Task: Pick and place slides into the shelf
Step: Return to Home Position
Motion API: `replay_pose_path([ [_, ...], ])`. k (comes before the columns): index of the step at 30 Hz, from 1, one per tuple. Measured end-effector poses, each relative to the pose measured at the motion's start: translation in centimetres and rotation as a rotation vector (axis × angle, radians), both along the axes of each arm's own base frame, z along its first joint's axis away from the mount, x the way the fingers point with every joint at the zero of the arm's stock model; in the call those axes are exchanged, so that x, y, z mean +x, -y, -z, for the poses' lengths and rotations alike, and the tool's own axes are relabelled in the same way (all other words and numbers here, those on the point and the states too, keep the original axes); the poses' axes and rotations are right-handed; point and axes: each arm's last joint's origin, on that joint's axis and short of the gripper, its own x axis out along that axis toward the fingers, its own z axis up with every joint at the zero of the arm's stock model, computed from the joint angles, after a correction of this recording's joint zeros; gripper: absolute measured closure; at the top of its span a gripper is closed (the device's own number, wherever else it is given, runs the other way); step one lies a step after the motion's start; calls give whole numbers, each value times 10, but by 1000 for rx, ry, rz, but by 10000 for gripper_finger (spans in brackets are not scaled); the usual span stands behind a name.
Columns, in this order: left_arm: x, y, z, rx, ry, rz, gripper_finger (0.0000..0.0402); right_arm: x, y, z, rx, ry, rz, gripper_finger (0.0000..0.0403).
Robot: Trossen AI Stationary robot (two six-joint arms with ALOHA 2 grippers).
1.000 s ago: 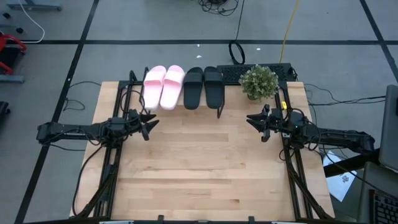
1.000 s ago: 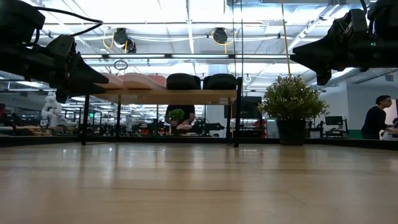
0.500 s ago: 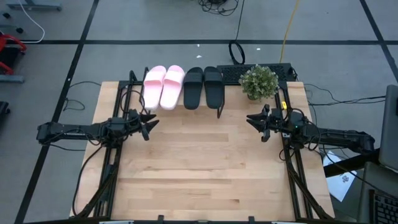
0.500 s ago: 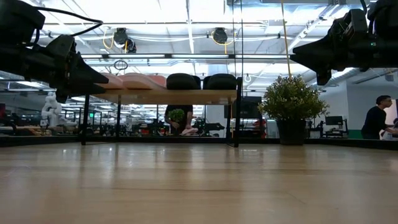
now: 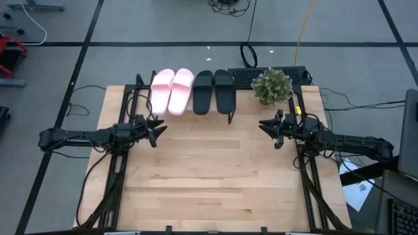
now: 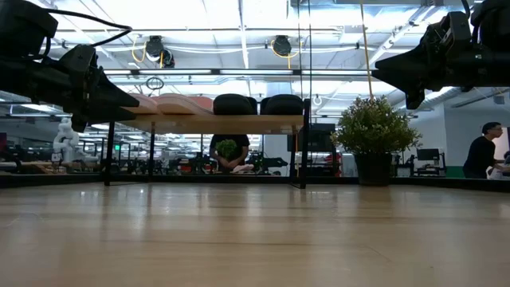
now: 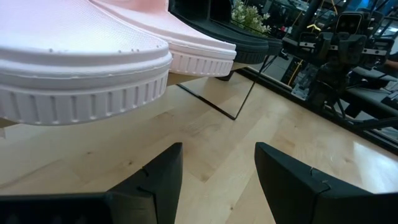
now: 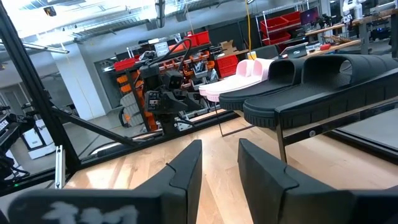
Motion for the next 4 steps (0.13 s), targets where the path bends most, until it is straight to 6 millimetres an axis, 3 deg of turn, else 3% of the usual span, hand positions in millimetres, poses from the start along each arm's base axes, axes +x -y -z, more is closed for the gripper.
replay_pose_path([
  [4,0,0,0,-1,0,0,204,0,0,0,0,0,0,307],
])
